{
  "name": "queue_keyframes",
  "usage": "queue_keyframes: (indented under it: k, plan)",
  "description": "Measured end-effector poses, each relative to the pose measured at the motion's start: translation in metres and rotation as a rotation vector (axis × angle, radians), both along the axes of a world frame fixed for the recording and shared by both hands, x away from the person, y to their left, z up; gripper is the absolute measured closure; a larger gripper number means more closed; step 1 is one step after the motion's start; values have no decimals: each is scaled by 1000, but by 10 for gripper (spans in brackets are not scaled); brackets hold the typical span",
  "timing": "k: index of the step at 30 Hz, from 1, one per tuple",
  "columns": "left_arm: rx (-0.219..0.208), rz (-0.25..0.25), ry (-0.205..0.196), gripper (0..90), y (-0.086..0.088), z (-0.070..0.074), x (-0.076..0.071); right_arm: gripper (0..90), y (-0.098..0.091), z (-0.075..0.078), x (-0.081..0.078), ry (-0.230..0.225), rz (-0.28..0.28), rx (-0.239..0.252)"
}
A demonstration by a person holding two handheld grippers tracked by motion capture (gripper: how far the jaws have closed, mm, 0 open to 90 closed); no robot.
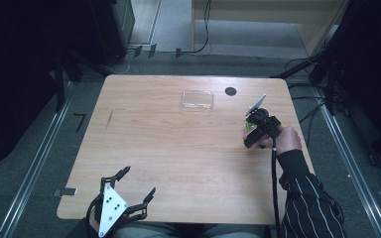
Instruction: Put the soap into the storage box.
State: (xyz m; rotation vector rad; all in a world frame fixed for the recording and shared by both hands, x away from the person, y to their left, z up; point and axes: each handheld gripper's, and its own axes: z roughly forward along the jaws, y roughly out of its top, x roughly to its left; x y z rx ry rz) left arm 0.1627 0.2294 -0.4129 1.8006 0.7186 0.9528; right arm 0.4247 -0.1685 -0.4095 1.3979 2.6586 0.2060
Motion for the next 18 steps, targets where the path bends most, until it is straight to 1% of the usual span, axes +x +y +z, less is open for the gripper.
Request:
queue_keyframes:
  k: [2,4,8,11,12,18]
  plan:
    - [1,2,1,136,0,0,0,136,-3,0,1,-5,-14,2]
    - [1,2,0,136,0,0,0,136,-4,0,2,-10,-11,2]
    - [1,-1,1,136,0,0,0,136,-8,0,4,-8,-39,4]
    - [0,0,0,136,0,0,0,136,-10,0,5,-12,-41,7]
    - [2,-2,1,136,0,0,0,136,-11,0,6,-12,-56,7]
    - [0,0,0,136,0,0,0,136,-16,0,8,-20,-77,13]
